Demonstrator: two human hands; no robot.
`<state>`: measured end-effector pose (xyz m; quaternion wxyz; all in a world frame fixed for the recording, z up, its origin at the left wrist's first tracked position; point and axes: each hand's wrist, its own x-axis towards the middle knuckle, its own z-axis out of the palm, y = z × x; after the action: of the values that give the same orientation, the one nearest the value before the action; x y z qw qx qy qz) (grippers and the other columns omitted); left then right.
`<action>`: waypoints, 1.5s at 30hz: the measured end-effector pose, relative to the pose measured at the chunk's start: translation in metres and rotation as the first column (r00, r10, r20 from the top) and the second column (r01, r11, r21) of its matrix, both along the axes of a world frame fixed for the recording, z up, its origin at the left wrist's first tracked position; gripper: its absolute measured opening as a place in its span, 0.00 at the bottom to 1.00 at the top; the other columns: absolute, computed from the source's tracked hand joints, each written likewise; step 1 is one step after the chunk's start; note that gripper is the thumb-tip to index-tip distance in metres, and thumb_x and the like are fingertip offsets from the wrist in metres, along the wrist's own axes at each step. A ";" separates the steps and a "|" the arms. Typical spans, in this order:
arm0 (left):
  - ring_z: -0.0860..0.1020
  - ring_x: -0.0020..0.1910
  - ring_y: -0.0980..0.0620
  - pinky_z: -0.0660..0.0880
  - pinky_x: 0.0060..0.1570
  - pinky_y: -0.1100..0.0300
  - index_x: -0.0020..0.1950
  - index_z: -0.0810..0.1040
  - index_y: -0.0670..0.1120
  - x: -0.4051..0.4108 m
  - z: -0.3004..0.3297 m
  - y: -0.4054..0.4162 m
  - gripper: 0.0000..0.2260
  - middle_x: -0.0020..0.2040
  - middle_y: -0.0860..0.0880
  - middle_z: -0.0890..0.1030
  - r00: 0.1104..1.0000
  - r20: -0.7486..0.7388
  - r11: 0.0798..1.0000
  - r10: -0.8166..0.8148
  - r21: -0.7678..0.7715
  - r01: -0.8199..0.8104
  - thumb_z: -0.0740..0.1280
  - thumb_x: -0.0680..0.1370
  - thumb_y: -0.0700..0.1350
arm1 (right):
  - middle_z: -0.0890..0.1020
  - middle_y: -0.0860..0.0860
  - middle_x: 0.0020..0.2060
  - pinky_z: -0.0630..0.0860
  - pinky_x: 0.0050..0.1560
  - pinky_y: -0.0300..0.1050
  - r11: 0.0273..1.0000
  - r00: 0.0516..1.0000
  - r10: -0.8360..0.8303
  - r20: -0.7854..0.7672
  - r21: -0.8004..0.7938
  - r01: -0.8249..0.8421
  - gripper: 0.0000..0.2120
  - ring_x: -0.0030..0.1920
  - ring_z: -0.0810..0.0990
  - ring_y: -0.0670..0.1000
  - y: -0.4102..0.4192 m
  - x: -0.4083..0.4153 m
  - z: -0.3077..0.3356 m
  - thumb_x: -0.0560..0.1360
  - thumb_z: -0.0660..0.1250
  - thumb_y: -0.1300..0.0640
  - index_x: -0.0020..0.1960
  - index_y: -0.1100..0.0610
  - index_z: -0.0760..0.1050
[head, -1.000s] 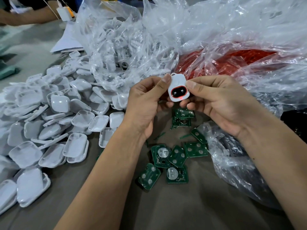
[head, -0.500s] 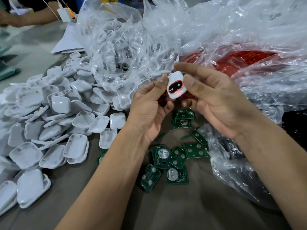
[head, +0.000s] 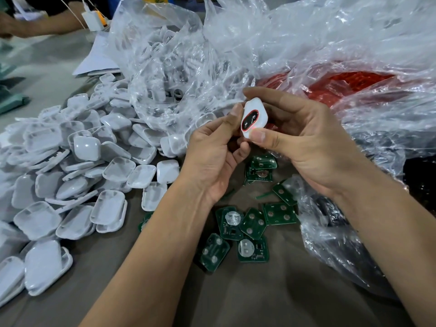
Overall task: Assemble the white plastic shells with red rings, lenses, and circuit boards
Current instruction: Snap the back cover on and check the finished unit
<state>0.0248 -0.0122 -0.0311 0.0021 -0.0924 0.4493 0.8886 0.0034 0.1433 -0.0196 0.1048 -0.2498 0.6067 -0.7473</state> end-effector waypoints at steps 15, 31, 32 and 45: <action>0.84 0.42 0.51 0.83 0.39 0.61 0.44 0.88 0.44 0.000 0.000 -0.013 0.07 0.46 0.44 0.86 0.984 0.012 0.981 -0.179 -0.075 0.180 0.74 0.71 0.47 | 0.80 0.45 0.58 0.79 0.61 0.37 0.855 0.870 -0.194 -0.453 0.357 0.377 0.33 0.59 0.81 0.43 -0.002 0.003 0.001 0.68 0.82 0.62 0.71 0.55 0.78; 0.86 0.41 0.49 0.82 0.37 0.62 0.49 0.85 0.41 -0.005 -0.009 -0.006 0.07 0.46 0.42 0.87 0.995 -0.098 0.965 0.012 -0.259 -0.037 0.68 0.82 0.39 | 0.88 0.48 0.40 0.80 0.33 0.39 0.858 0.896 -0.398 -0.199 0.266 0.440 0.05 0.34 0.86 0.48 0.003 -0.005 -0.007 0.74 0.79 0.57 0.49 0.52 0.86; 0.86 0.40 0.49 0.81 0.37 0.63 0.49 0.85 0.41 -0.004 -0.008 -0.006 0.07 0.45 0.41 0.87 0.993 -0.114 0.956 0.027 -0.287 -0.059 0.68 0.82 0.39 | 0.88 0.49 0.39 0.80 0.32 0.40 0.863 0.904 -0.392 -0.173 0.270 0.426 0.04 0.33 0.85 0.49 0.002 -0.005 -0.006 0.74 0.79 0.58 0.48 0.53 0.86; 0.86 0.35 0.51 0.85 0.42 0.44 0.47 0.87 0.47 0.068 0.047 -0.086 0.05 0.38 0.53 0.86 0.897 -0.319 0.518 0.305 -0.735 -0.437 0.72 0.80 0.45 | 0.86 0.50 0.34 0.84 0.36 0.42 0.921 0.964 -0.138 -0.229 0.328 0.210 0.07 0.32 0.87 0.51 -0.092 0.021 0.042 0.73 0.79 0.60 0.41 0.52 0.83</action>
<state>0.0925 -0.0987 0.0156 -0.2627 -0.1106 0.7632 0.5800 0.0248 0.0513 0.0223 0.0186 -0.2464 0.7570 -0.6049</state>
